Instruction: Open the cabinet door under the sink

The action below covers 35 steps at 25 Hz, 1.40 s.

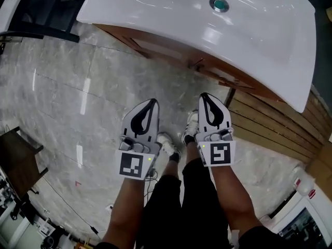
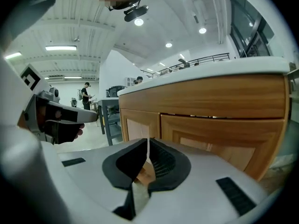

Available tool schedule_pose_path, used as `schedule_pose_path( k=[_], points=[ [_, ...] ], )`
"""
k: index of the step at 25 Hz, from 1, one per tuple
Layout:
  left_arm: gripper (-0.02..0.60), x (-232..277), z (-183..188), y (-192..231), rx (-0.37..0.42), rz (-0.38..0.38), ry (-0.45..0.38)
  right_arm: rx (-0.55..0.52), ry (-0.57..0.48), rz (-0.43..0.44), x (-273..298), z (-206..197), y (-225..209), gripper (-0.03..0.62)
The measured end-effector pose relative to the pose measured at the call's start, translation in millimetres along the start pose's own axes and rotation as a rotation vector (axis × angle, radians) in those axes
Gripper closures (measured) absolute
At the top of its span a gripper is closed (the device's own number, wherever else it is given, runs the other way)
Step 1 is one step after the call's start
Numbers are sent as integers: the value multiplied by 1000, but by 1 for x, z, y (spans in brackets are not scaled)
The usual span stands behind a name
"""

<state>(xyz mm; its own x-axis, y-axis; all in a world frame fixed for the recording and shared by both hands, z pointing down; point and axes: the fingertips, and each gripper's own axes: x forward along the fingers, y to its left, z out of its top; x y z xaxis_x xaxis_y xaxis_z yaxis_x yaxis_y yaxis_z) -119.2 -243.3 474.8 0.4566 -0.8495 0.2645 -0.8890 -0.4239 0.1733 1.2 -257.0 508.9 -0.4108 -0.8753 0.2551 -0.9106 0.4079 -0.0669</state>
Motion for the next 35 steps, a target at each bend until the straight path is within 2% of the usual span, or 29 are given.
schedule_pose_path(
  k=[4, 6, 19, 25, 29, 35],
  points=[
    [563, 23, -33, 1, 17, -41, 38, 10, 14, -13, 20, -24, -10, 564],
    [563, 34, -43, 2, 19, -53, 47, 8, 20, -22, 30, -34, -15, 497],
    [563, 48, -79, 2, 13, -72, 62, -38, 99, -88, 79, -99, -38, 454],
    [563, 44, -94, 3, 4, -70, 81, -130, 79, -136, 93, -102, -37, 453],
    [563, 42, -99, 7, 0, -58, 80, -118, 105, -176, 98, -108, -40, 454],
    [563, 42, -102, 9, -9, -47, 87, -111, 80, -276, 100, -105, -44, 467]
  ],
)
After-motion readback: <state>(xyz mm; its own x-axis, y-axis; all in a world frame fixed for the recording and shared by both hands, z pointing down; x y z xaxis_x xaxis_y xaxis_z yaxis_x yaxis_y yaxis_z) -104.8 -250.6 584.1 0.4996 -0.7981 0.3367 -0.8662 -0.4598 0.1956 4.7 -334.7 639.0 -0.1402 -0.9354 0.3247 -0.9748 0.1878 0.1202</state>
